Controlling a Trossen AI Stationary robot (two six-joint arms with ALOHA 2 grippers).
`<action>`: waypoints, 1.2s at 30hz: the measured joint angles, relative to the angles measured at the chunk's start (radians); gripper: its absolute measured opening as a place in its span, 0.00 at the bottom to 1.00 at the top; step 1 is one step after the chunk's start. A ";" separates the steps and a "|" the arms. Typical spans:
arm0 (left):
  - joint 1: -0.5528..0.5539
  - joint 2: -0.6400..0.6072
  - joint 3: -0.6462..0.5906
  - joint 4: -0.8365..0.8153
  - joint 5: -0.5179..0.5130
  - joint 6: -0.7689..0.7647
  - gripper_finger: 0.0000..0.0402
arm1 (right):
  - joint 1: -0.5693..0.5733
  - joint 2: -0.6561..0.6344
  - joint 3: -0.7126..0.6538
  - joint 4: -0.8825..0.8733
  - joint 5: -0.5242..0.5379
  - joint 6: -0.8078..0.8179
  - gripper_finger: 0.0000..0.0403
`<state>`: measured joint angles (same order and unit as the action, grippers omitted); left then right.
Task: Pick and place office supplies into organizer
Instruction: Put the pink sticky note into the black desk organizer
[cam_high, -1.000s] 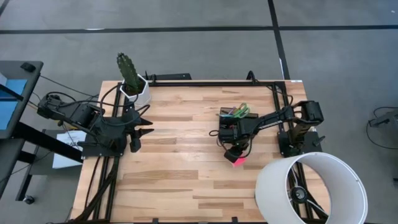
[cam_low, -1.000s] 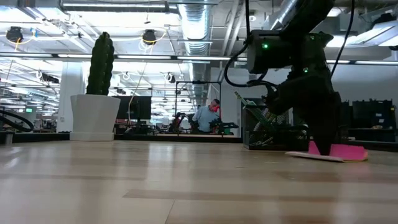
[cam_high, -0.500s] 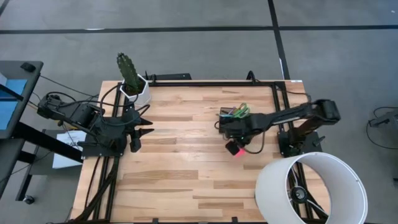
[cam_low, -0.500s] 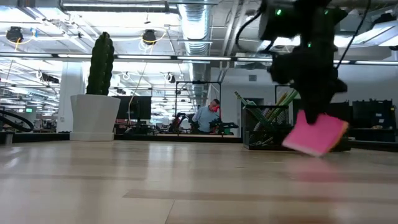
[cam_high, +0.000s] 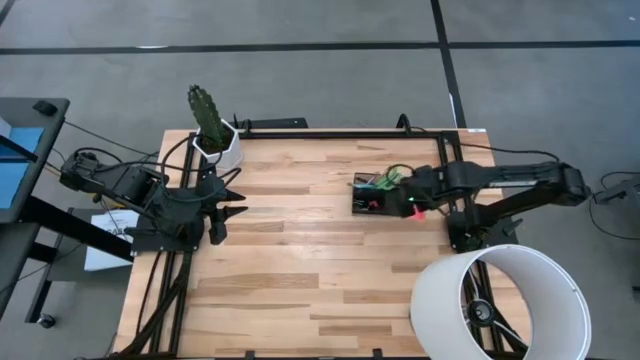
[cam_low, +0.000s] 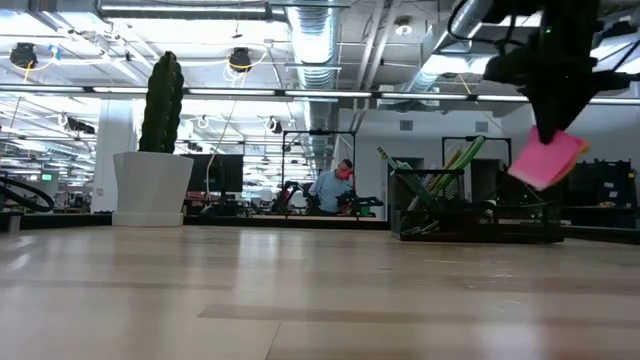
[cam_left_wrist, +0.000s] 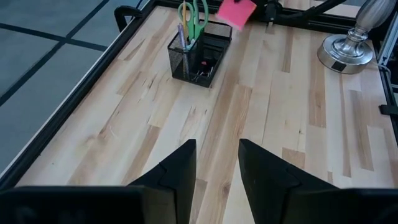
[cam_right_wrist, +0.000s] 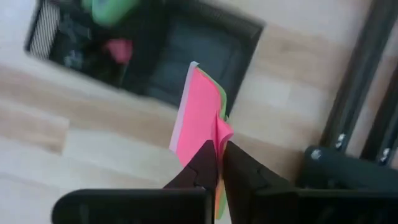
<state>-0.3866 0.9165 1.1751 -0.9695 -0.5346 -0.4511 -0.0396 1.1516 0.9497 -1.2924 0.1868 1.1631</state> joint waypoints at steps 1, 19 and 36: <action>0.000 0.000 0.000 0.000 0.000 0.000 0.28 | -0.003 -0.015 0.000 -0.007 0.026 0.011 0.02; 0.000 0.000 0.000 0.000 -0.020 -0.001 0.28 | -0.129 0.112 -0.012 0.136 0.136 -0.090 0.15; 0.000 0.000 0.000 0.000 -0.011 0.000 0.28 | -0.129 0.218 0.092 0.196 -0.008 -0.212 0.46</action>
<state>-0.3866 0.9165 1.1751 -0.9695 -0.5461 -0.4507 -0.1682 1.3696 1.0421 -1.0960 0.1791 0.9508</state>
